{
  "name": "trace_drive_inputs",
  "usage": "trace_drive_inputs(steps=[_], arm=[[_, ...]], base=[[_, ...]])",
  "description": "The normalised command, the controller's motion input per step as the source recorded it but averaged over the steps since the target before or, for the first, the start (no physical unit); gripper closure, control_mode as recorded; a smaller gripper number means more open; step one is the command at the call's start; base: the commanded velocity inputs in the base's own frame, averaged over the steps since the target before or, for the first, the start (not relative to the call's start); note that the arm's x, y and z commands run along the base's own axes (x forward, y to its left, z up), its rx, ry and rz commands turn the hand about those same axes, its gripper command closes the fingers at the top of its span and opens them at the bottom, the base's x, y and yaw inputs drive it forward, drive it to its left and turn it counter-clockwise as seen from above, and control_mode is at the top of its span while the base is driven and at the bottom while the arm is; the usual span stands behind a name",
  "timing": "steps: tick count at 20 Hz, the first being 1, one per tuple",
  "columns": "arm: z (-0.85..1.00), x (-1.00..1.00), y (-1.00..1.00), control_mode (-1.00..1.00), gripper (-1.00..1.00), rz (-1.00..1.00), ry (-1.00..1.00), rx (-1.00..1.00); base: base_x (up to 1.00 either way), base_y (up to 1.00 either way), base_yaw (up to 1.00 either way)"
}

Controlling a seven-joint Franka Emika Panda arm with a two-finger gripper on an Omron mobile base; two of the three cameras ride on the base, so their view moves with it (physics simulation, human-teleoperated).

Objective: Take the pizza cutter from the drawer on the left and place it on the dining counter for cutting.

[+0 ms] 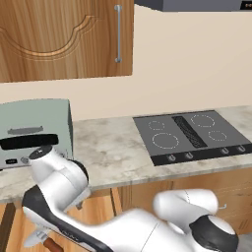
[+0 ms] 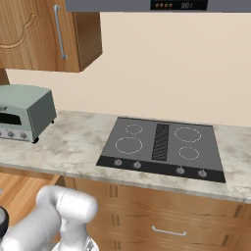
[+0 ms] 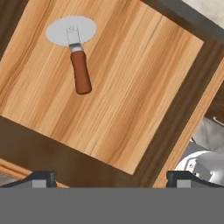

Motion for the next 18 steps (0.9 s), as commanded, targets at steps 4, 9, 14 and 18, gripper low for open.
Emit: trace_drive_inputs(steps=[4, 9, 14, 18], arm=[[-0.66, 0.13, 0.04, -1.0, -1.0, -0.03, 0.0, 0.08], [-0.63, 0.27, 0.15, -1.0, -1.0, -0.09, 0.0, 0.05], [-0.48, 0.43, 0.51, -1.0, -1.0, -0.17, 0.01, 0.01], [-0.33, 0.2, 0.64, -1.0, -1.0, -0.17, 0.06, 0.0]], base=[[0.0, 0.0, 0.0], [0.0, 0.0, 0.0], [0.0, 0.0, 0.0], [0.0, 0.0, 0.0]])
